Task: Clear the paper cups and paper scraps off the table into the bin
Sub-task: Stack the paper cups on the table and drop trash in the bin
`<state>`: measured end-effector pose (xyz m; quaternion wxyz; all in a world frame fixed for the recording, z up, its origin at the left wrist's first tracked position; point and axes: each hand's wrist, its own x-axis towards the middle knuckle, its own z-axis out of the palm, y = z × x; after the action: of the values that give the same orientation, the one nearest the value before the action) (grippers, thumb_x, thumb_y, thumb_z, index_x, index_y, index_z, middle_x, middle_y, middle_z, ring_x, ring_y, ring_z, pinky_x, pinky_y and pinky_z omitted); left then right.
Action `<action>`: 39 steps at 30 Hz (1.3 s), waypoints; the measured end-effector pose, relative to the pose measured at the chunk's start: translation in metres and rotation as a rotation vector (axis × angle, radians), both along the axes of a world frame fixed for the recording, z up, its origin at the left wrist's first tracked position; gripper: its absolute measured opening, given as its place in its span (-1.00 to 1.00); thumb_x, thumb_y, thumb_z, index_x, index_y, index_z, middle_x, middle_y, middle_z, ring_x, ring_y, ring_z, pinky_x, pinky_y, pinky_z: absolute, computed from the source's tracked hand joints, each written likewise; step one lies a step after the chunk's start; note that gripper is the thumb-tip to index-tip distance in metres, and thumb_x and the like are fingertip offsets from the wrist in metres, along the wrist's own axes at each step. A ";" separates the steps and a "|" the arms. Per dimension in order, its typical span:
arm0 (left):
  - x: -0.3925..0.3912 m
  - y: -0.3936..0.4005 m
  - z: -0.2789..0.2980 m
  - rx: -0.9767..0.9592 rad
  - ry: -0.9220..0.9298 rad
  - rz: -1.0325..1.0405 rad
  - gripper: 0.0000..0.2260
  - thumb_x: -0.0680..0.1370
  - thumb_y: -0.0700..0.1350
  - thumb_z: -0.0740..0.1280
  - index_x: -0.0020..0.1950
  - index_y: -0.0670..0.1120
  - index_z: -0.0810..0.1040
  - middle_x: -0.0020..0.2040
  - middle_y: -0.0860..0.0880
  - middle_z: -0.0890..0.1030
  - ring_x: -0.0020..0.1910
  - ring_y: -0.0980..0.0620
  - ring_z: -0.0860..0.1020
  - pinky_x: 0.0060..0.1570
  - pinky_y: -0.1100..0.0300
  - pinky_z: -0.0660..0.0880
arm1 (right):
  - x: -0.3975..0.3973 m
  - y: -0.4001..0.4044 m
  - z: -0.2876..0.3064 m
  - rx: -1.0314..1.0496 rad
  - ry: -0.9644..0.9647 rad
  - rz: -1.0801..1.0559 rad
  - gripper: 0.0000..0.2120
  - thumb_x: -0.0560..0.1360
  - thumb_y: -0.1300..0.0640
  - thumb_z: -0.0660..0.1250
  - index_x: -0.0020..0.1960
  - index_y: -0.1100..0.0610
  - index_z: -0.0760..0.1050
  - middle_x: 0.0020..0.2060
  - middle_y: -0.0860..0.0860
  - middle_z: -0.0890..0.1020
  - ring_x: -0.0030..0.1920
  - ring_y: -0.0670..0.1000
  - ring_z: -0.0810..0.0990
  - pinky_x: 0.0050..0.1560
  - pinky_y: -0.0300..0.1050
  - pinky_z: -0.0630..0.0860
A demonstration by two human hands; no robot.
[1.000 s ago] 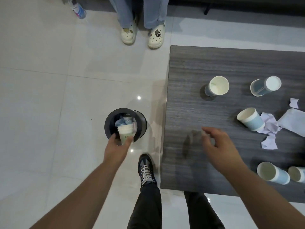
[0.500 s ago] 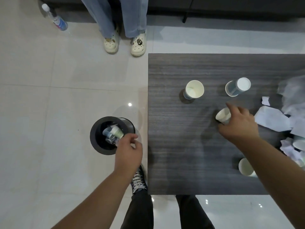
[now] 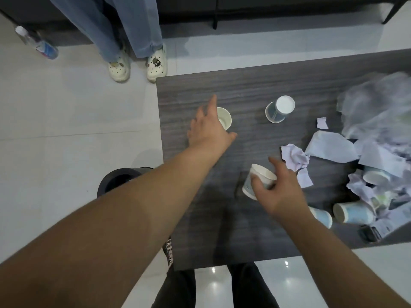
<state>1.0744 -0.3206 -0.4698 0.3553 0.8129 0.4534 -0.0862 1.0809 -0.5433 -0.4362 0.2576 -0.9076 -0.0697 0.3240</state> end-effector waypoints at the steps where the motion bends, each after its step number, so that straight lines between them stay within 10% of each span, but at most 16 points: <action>1: 0.006 0.005 -0.008 -0.005 0.041 -0.010 0.03 0.39 0.13 0.66 0.72 0.14 0.14 0.60 -0.07 0.42 0.54 -0.21 0.43 0.49 -0.14 0.42 | -0.004 -0.006 0.004 0.021 0.021 -0.036 -0.32 0.51 -0.16 0.46 0.58 -0.08 0.36 0.41 0.06 0.50 0.40 0.10 0.49 0.42 0.10 0.46; 9: -0.042 -0.022 -0.015 -0.090 -0.017 -0.031 -0.33 0.35 0.25 0.58 0.39 0.12 0.47 0.30 0.00 0.58 0.25 -0.08 0.58 0.14 0.08 0.49 | 0.009 -0.037 0.033 0.193 0.060 -0.190 -0.67 0.46 -0.30 0.39 0.14 -0.18 0.57 -0.06 -0.24 0.68 -0.04 -0.26 0.66 -0.23 -0.41 0.48; 21: -0.116 -0.085 0.024 -0.433 -0.216 -0.191 -0.43 0.34 0.29 0.61 0.27 0.32 0.48 0.16 0.32 0.66 0.12 0.33 0.65 0.03 0.30 0.59 | 0.008 -0.011 0.039 0.215 -0.007 0.254 -0.36 0.45 -0.26 0.37 0.47 -0.06 0.42 0.28 -0.09 0.52 0.27 -0.12 0.51 0.31 -0.06 0.51; 26: -0.123 -0.089 0.025 -0.424 -0.258 -0.210 -0.44 0.42 0.26 0.60 0.37 0.31 0.49 0.22 0.36 0.64 0.18 0.35 0.63 0.02 0.40 0.55 | -0.004 -0.016 0.038 0.066 0.202 0.499 -0.23 0.59 -0.43 -0.03 0.71 -0.11 0.16 0.70 -0.18 0.13 0.68 -0.15 0.01 0.66 -0.14 -0.05; 31: -0.131 -0.089 0.018 -0.351 -0.164 -0.187 -0.46 0.40 0.36 0.57 0.25 0.58 0.36 0.21 0.62 0.49 0.22 0.59 0.45 -0.01 0.47 0.43 | 0.037 -0.027 0.013 0.081 -0.292 0.051 -0.58 0.61 0.11 0.36 0.47 0.07 0.57 0.36 0.18 0.53 0.37 0.22 0.53 0.41 0.19 0.45; 35: -0.134 -0.093 0.012 -0.334 -0.128 -0.193 -0.41 0.40 0.31 0.59 0.19 0.69 0.27 0.14 0.77 0.37 0.15 0.75 0.34 -0.16 0.61 0.39 | 0.087 -0.031 -0.022 -0.236 -0.109 -0.220 -0.29 0.58 -0.29 0.29 0.64 -0.13 0.16 0.43 0.22 0.30 0.28 0.37 0.49 0.38 0.26 0.47; 39: -0.137 -0.102 0.004 -0.364 -0.116 -0.159 -0.42 0.40 0.30 0.61 0.26 0.51 0.34 0.11 0.66 0.48 0.15 0.71 0.39 -0.09 0.54 0.40 | 0.106 -0.029 -0.055 -0.374 0.091 -0.404 -0.22 0.54 -0.39 0.28 0.49 0.12 0.17 0.42 0.31 0.23 0.28 0.38 0.46 0.29 0.20 0.51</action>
<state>0.9374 -0.4222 -0.4655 0.5142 0.7720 0.3435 -0.1474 1.1871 -0.5722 -0.4911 0.1481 -0.9194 0.1855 0.3137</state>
